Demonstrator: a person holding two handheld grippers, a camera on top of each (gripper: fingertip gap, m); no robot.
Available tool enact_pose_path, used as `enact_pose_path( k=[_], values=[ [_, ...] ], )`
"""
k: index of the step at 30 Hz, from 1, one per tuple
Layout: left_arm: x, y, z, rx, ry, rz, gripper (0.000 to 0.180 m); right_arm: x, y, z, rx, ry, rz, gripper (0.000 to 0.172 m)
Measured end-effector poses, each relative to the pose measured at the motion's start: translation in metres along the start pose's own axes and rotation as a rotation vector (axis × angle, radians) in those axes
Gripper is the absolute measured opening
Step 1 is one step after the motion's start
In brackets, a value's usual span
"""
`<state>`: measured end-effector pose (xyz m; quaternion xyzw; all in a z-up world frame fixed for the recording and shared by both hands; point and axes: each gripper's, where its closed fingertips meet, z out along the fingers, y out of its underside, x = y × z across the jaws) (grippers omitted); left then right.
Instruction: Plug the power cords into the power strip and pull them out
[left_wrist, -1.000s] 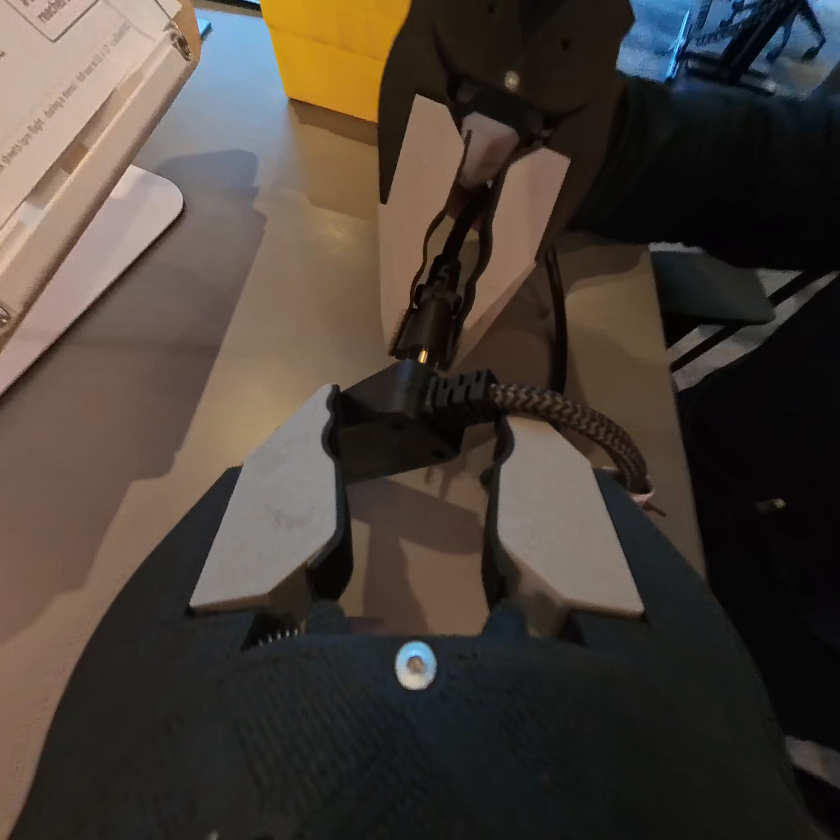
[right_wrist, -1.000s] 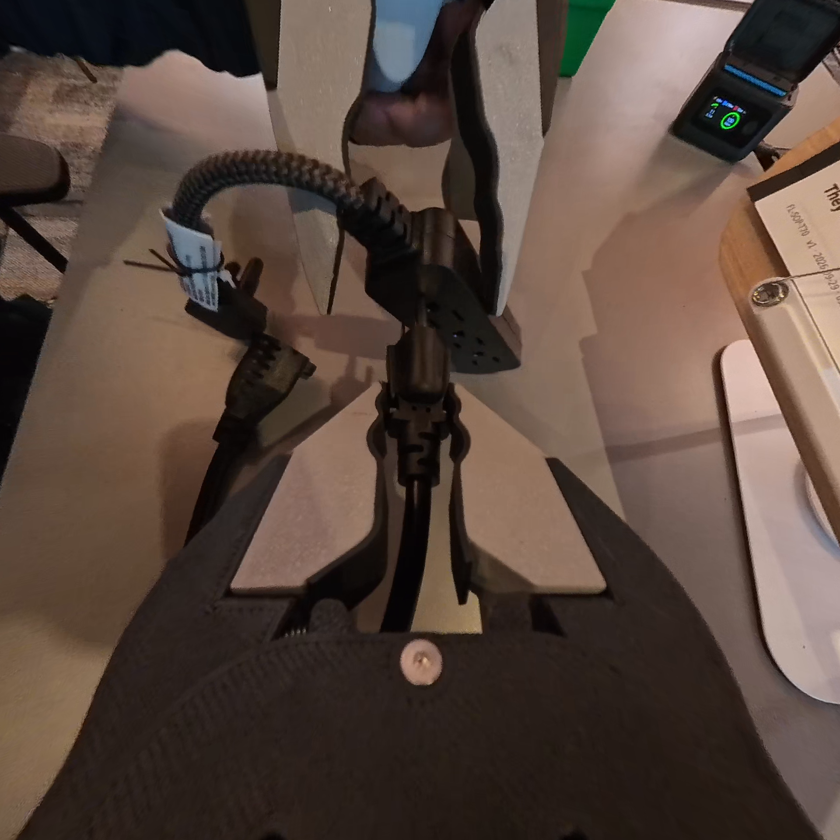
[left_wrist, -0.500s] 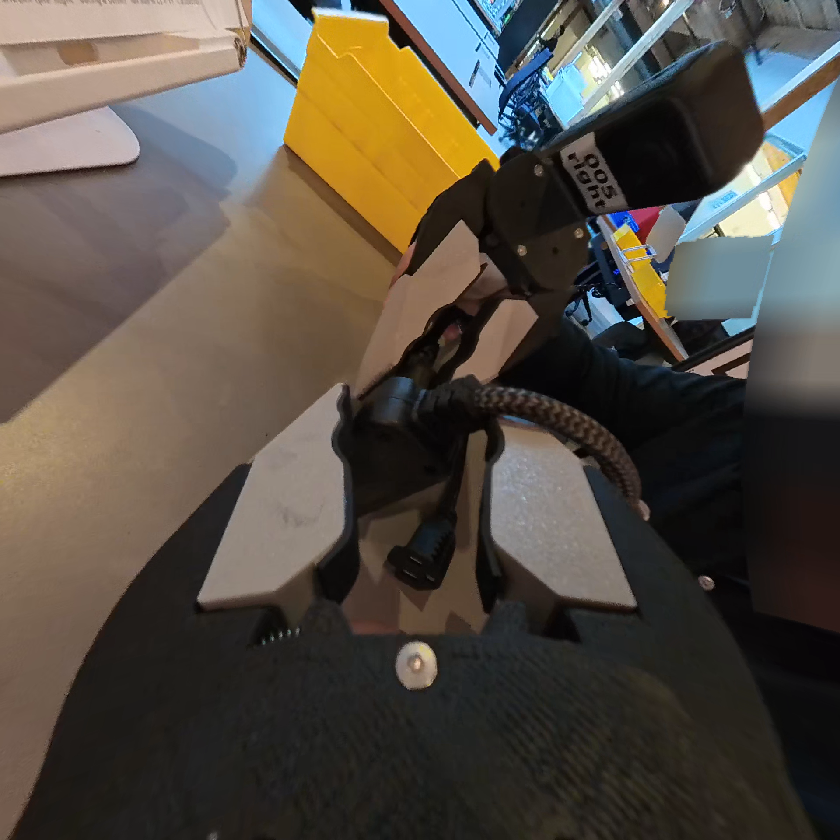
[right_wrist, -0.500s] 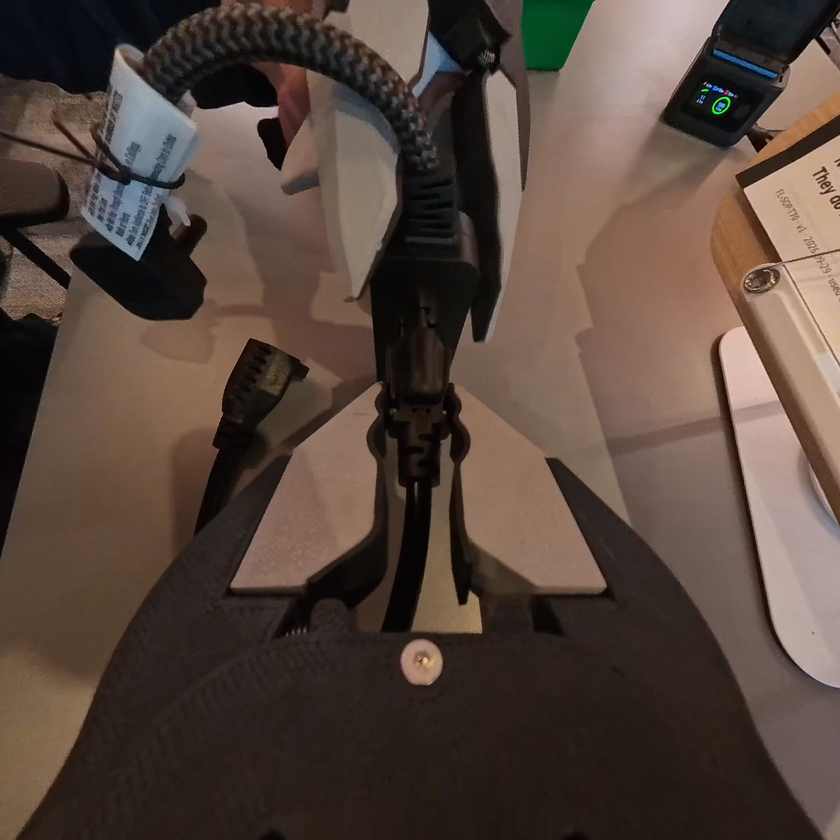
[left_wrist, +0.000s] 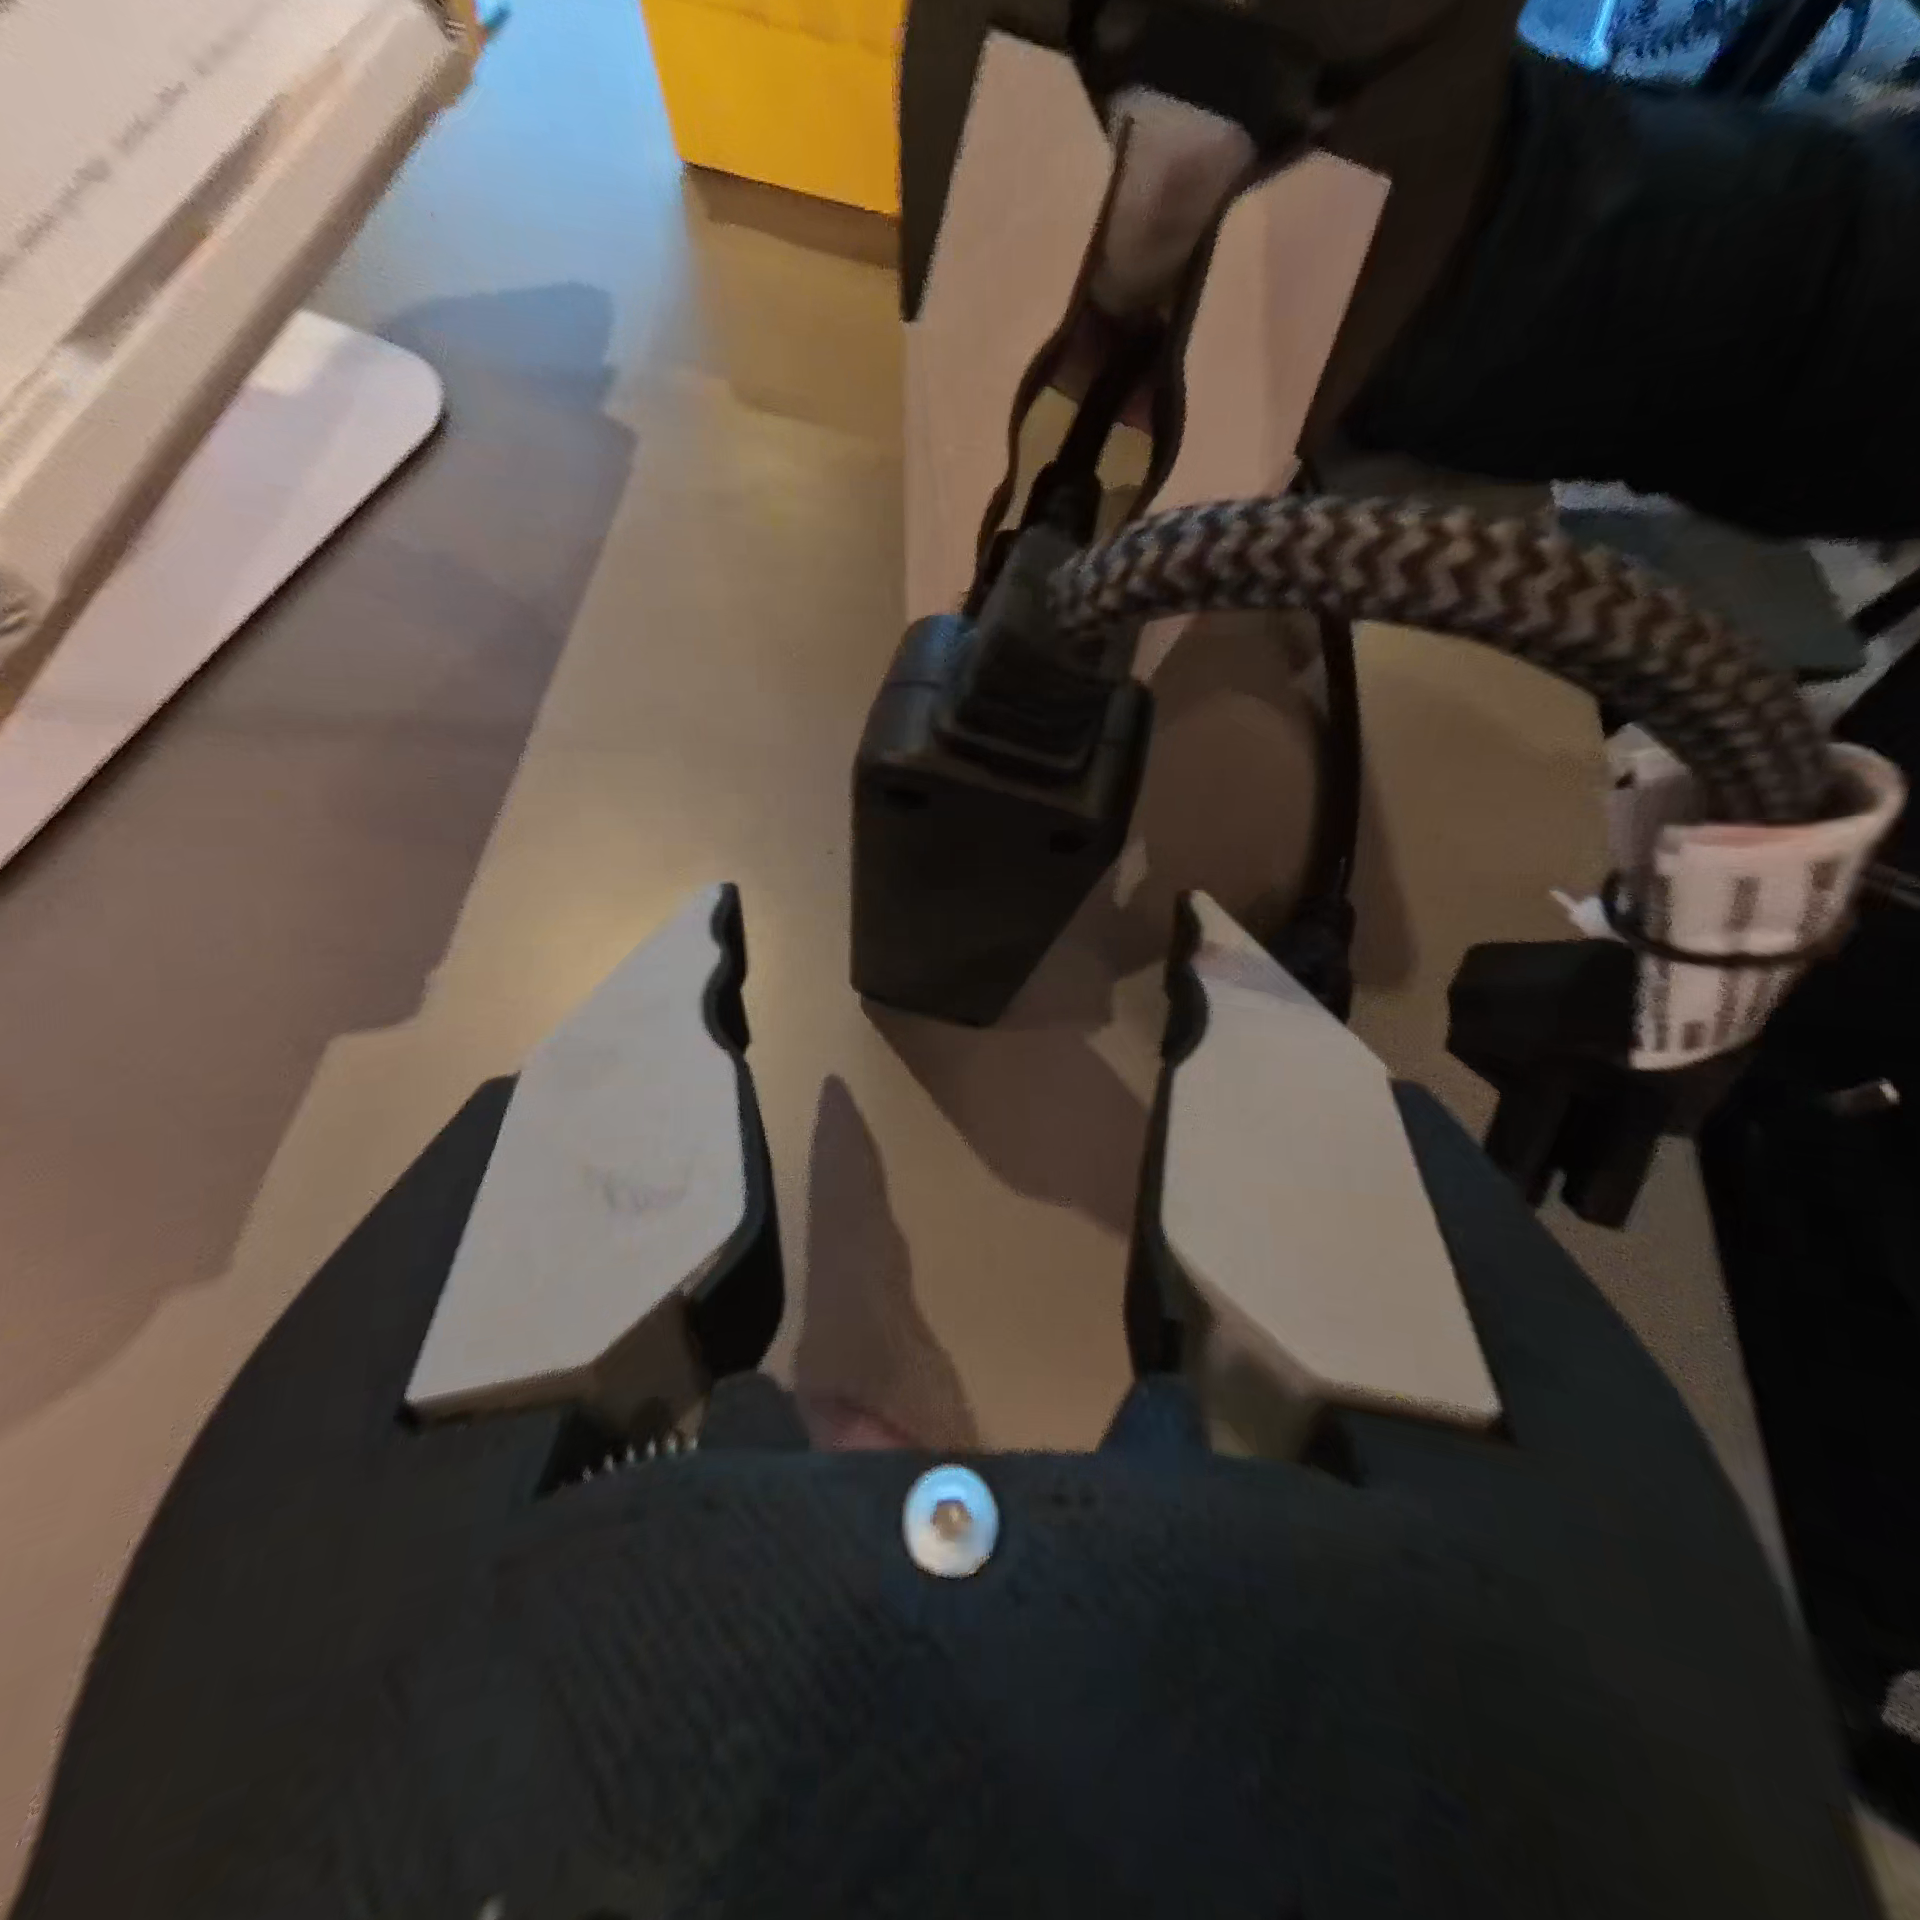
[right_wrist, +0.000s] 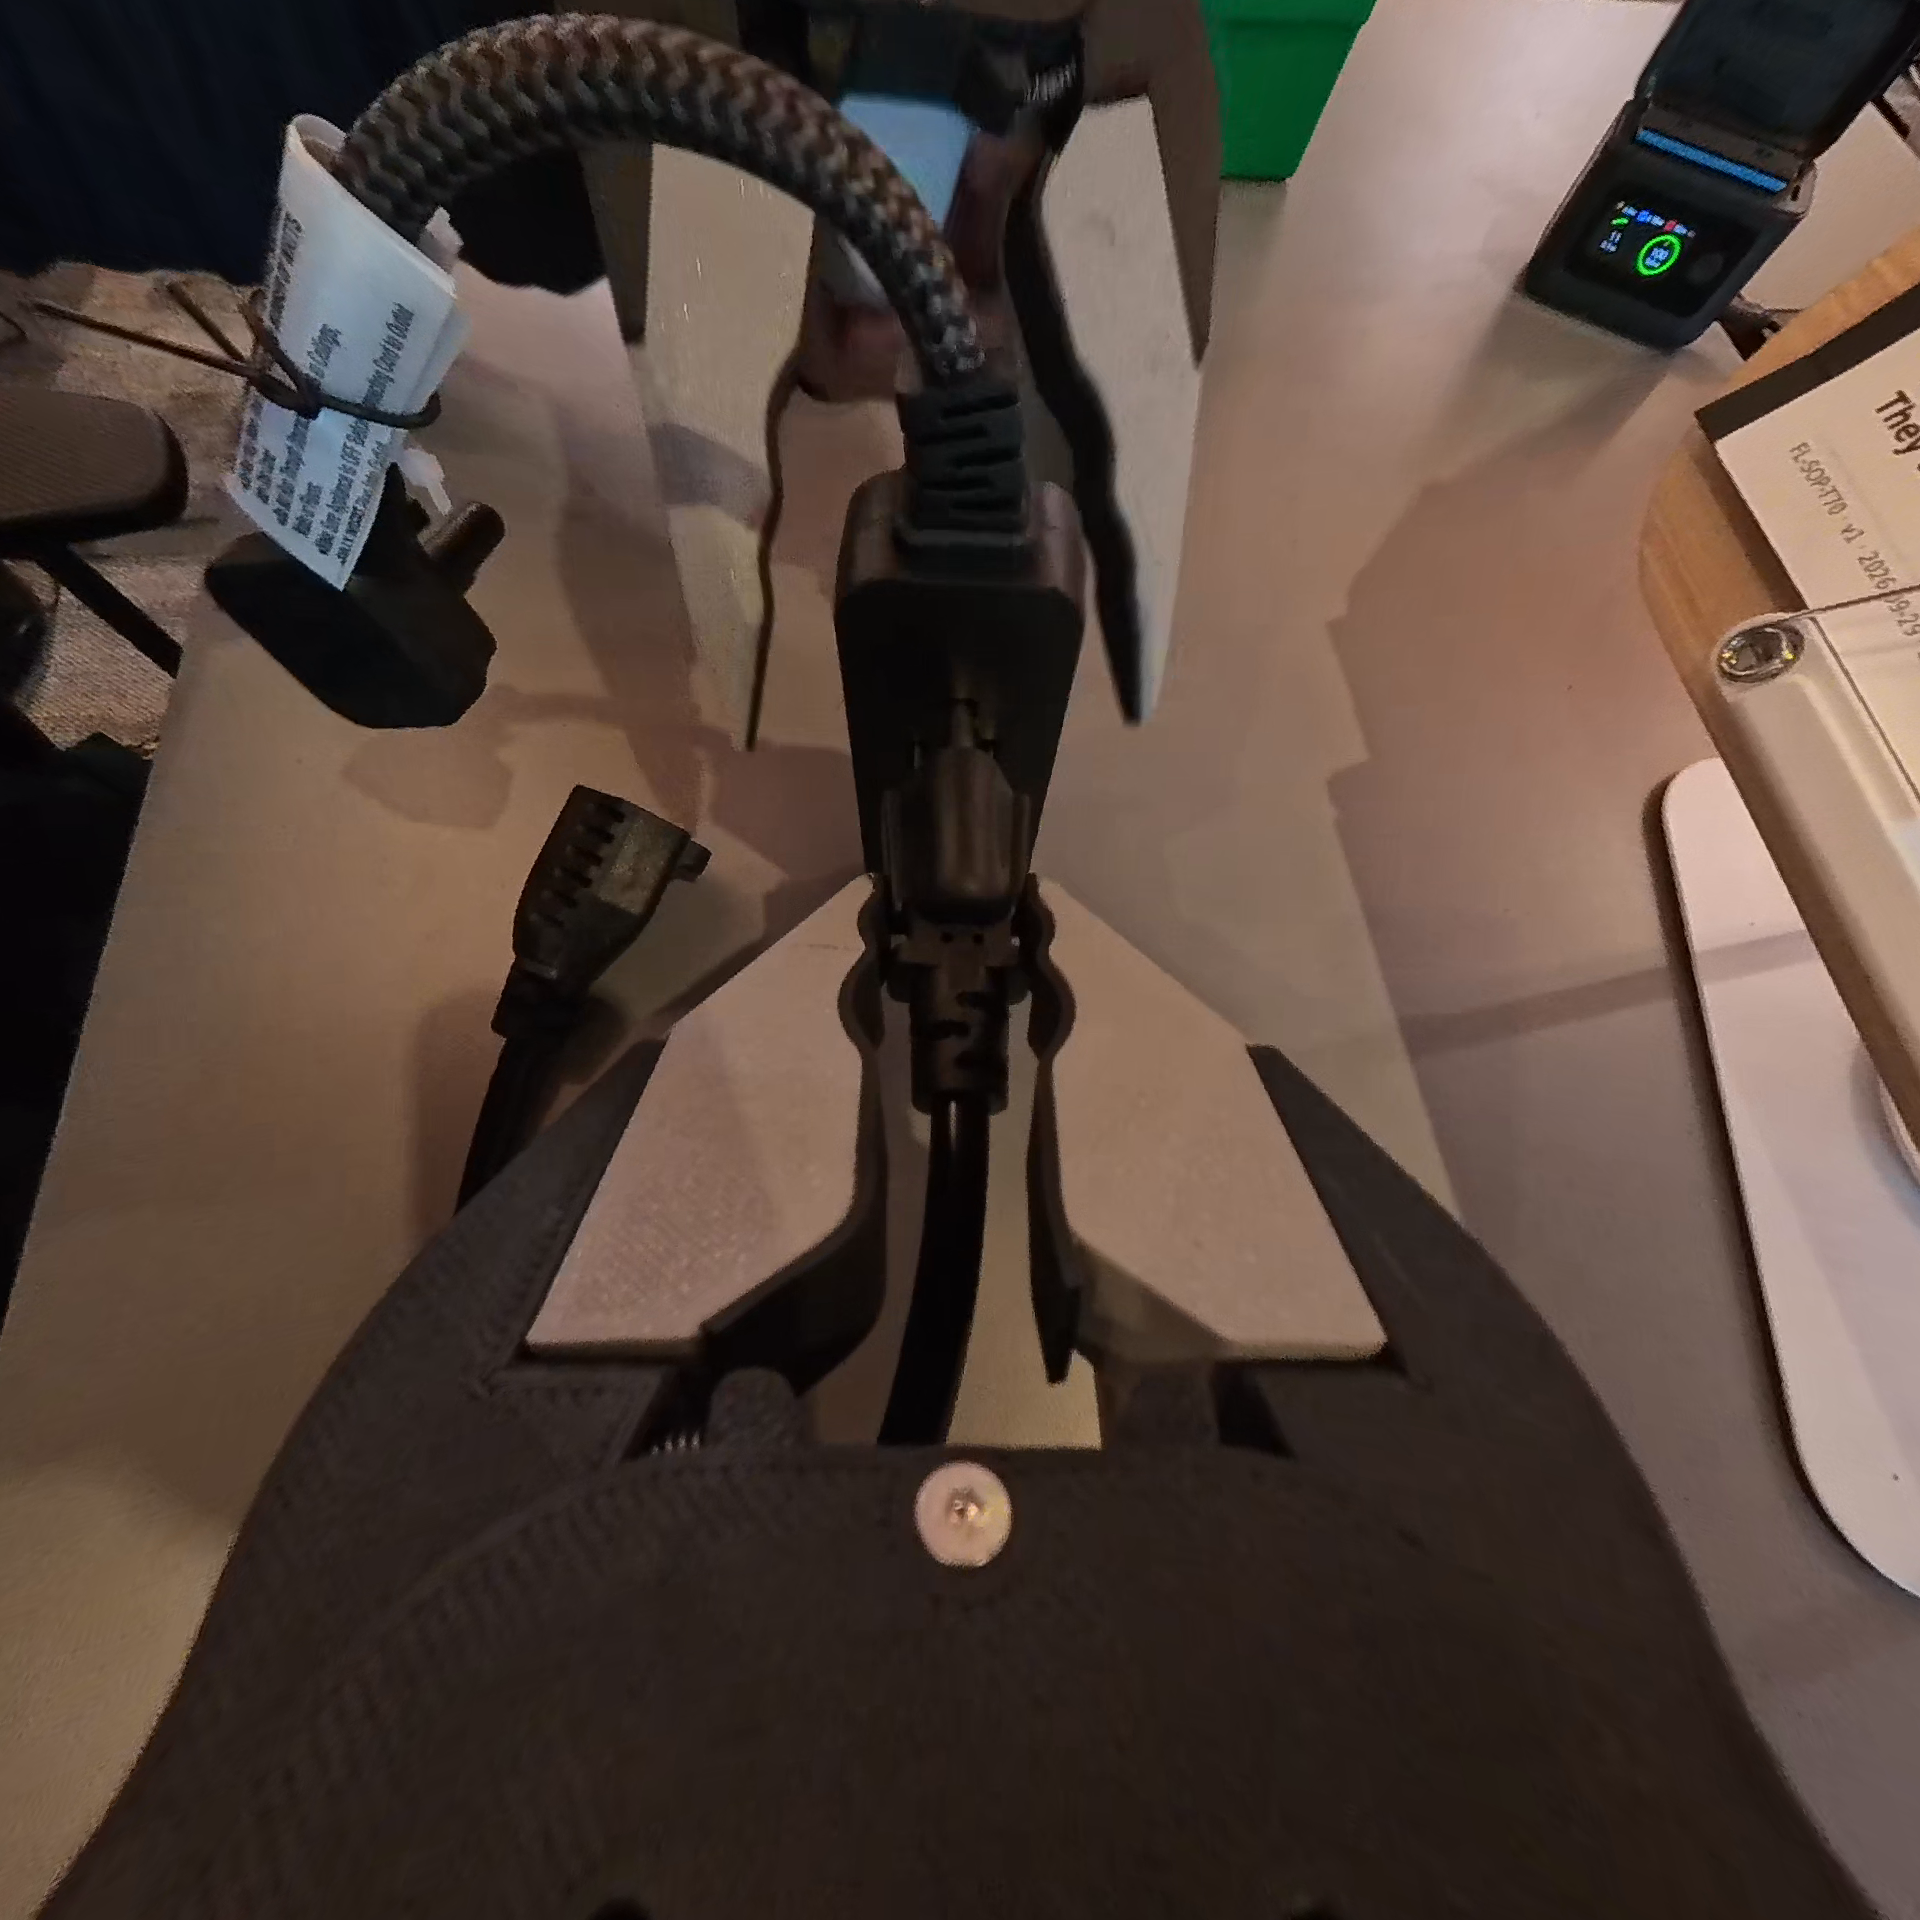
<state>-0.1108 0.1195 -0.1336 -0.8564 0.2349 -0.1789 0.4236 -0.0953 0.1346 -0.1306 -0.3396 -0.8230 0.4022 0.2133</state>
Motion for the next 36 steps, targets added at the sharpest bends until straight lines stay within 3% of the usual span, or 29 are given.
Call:
enact_pose_path(
  k=[3,7,16,30,36],
  values=[
    [0.004,0.001,0.017,-0.022,0.007,0.103,0.046,-0.003,-0.001,0.0,-0.001,-0.005,-0.016,0.021],
    [0.004,-0.003,0.025,-0.028,0.0,0.145,0.044,-0.001,0.002,-0.004,-0.025,0.01,-0.027,0.021],
    [0.019,-0.016,0.024,-0.024,-0.006,0.083,0.046,-0.01,-0.001,-0.017,-0.068,0.012,-0.097,0.021],
    [0.022,-0.016,0.006,0.285,0.057,0.19,0.041,-0.014,0.002,-0.008,-0.01,-0.086,-0.047,0.021],
    [0.025,-0.026,0.014,0.224,0.015,0.147,0.041,-0.014,0.007,-0.016,-0.058,-0.067,-0.084,0.021]
  ],
)
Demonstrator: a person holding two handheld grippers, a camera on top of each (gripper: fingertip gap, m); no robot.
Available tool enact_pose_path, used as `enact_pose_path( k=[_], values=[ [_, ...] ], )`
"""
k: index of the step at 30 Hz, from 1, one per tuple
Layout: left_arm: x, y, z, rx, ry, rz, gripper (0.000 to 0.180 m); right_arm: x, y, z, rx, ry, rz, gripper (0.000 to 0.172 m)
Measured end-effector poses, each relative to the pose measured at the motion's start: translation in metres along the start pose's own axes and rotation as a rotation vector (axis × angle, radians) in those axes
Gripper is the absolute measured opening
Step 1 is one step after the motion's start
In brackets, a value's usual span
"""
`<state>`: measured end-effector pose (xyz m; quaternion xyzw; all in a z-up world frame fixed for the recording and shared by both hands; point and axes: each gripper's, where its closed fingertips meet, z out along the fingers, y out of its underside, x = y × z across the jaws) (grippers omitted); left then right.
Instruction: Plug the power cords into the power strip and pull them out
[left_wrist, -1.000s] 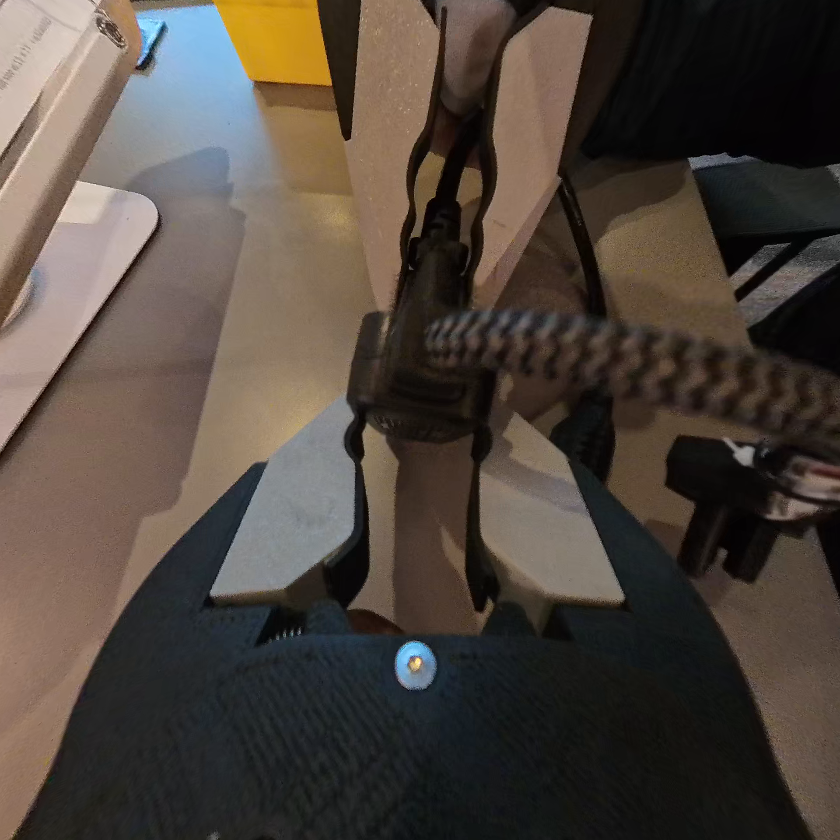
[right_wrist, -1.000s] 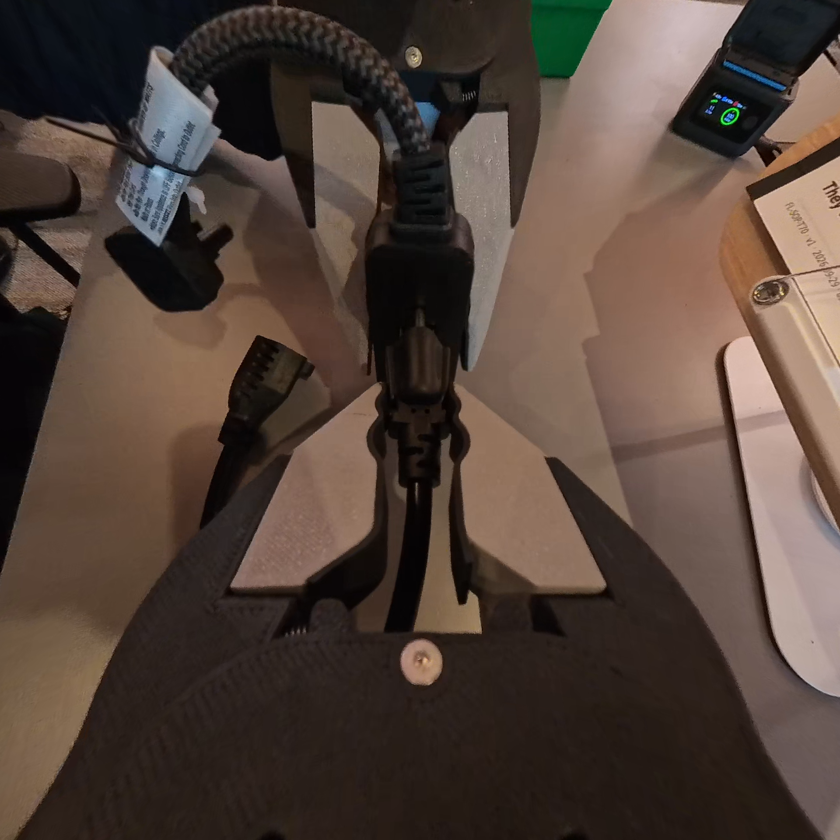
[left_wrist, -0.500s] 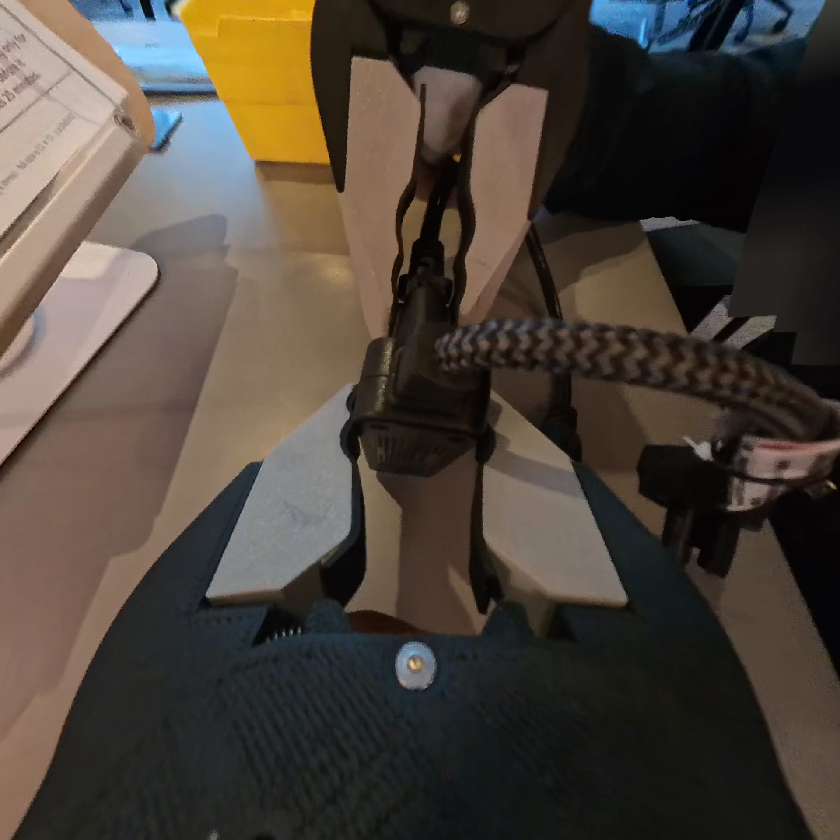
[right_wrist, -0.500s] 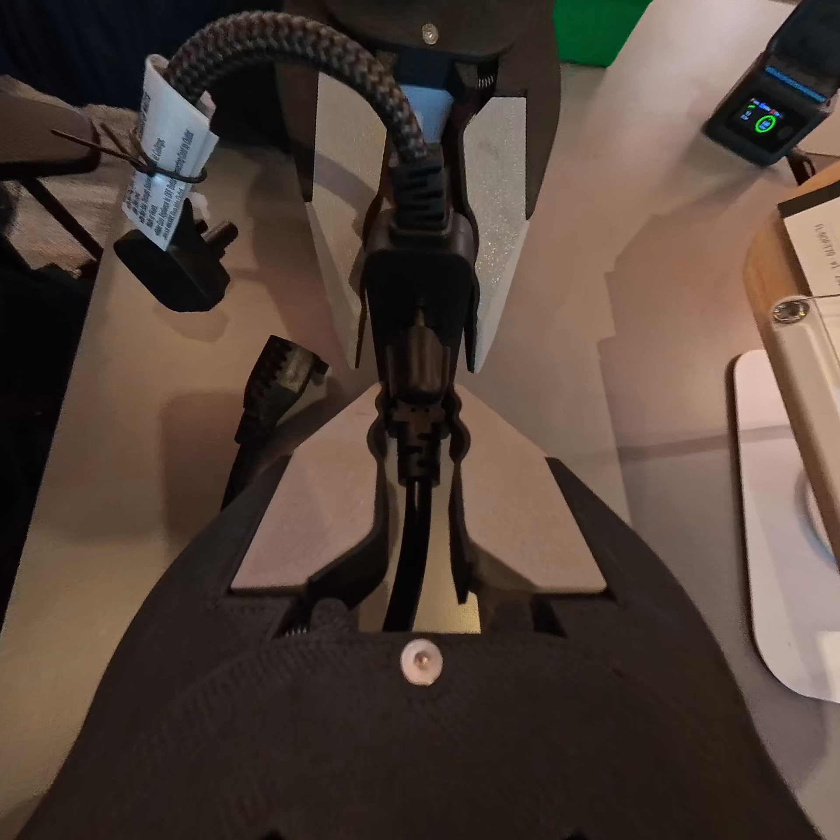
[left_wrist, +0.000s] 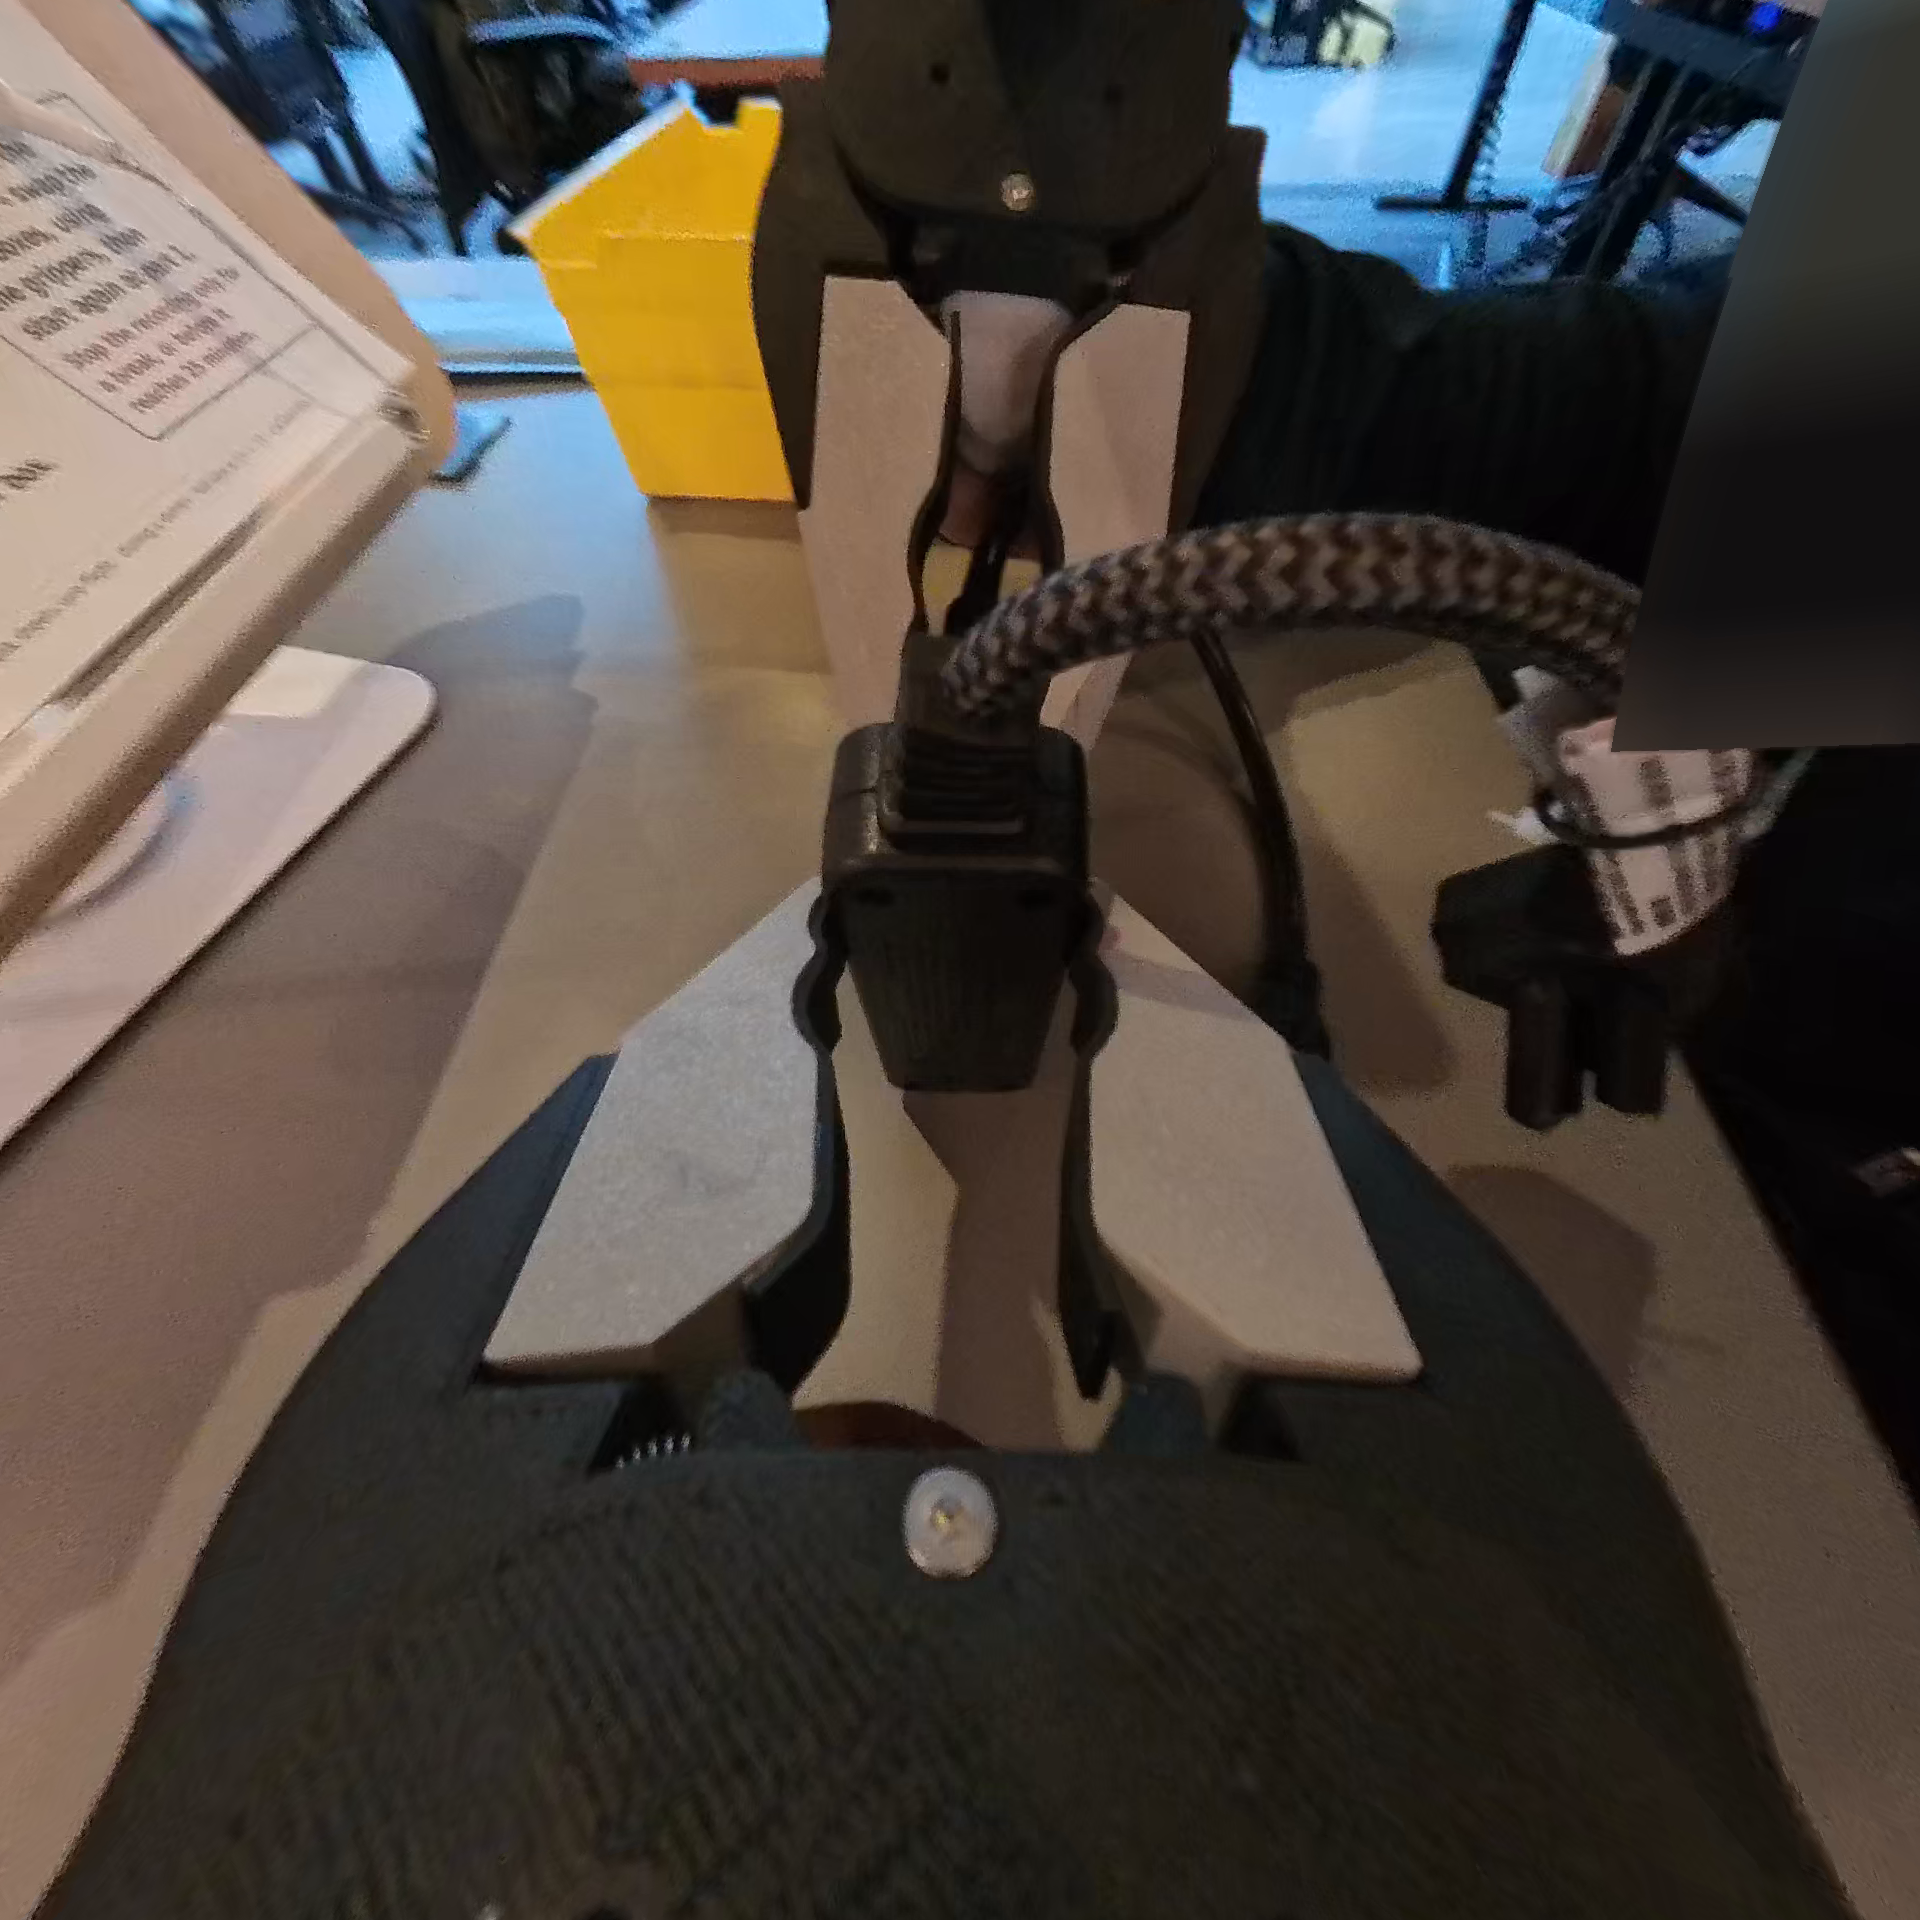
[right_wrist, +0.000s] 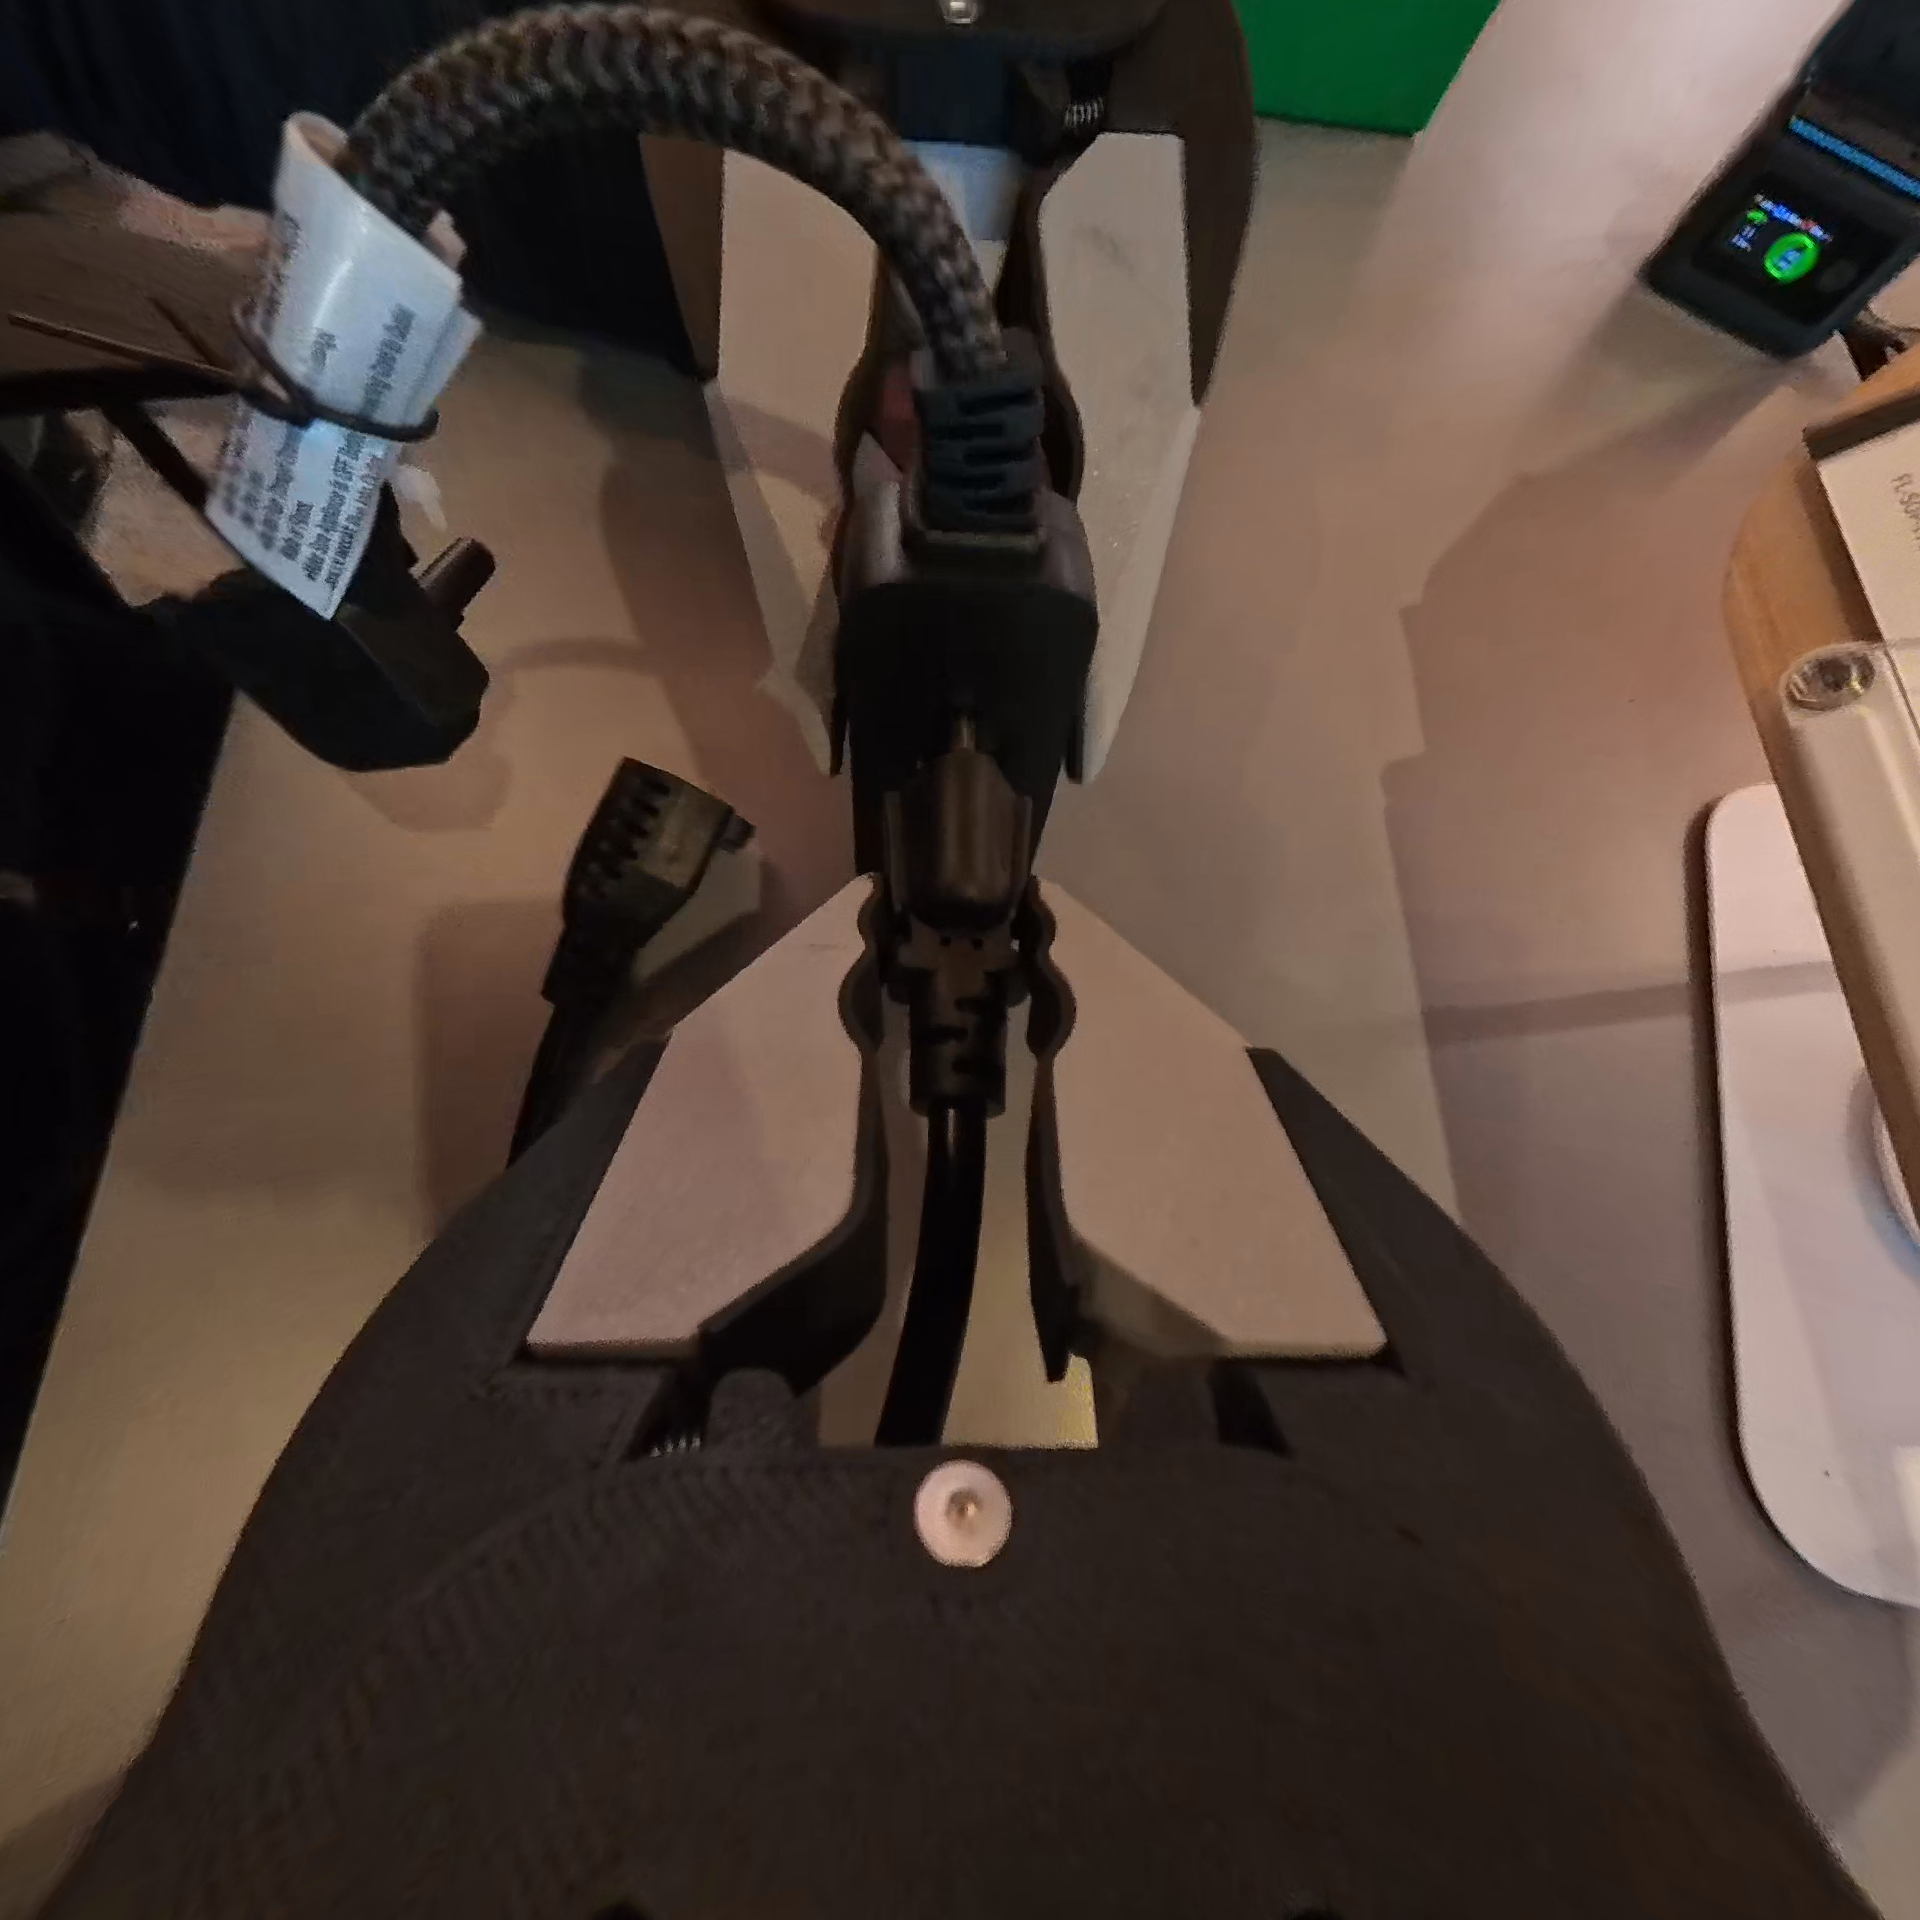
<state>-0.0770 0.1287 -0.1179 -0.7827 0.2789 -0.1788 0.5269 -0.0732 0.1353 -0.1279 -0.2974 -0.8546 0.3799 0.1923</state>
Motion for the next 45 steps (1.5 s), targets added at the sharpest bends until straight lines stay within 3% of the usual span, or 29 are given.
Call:
enact_pose_path(
  k=[5,13,23,27,28,32,40,45],
  values=[
    [0.006,0.006,0.001,-0.178,-0.017,0.034,0.04,-0.005,0.0,0.001,-0.032,0.052,-0.105,0.02],
    [0.013,0.012,-0.005,-0.292,-0.001,0.084,0.04,-0.013,-0.009,0.005,-0.015,0.027,-0.142,0.018],
    [0.014,0.008,0.0,-0.288,-0.028,0.079,0.039,-0.014,-0.007,0.005,-0.02,0.001,-0.133,0.017],
    [0.031,0.0,0.01,-0.246,0.035,0.043,0.041,-0.029,0.005,0.036,-0.083,-0.032,-0.16,0.018],
    [0.022,0.0,0.011,-0.282,-0.03,0.034,0.041,-0.023,0.007,0.046,-0.114,0.022,-0.174,0.022],
    [0.018,-0.024,-0.008,-0.133,-0.03,0.05,0.042,-0.015,-0.02,0.033,0.08,-0.012,-0.101,0.021],
    [0.01,-0.002,-0.025,-0.127,0.009,-0.014,0.043,-0.011,-0.013,0.028,0.108,-0.044,-0.047,0.021],
    [0.012,0.012,-0.009,-0.177,0.01,0.004,0.042,-0.013,-0.007,0.029,0.079,-0.053,-0.033,0.021]
  ],
)
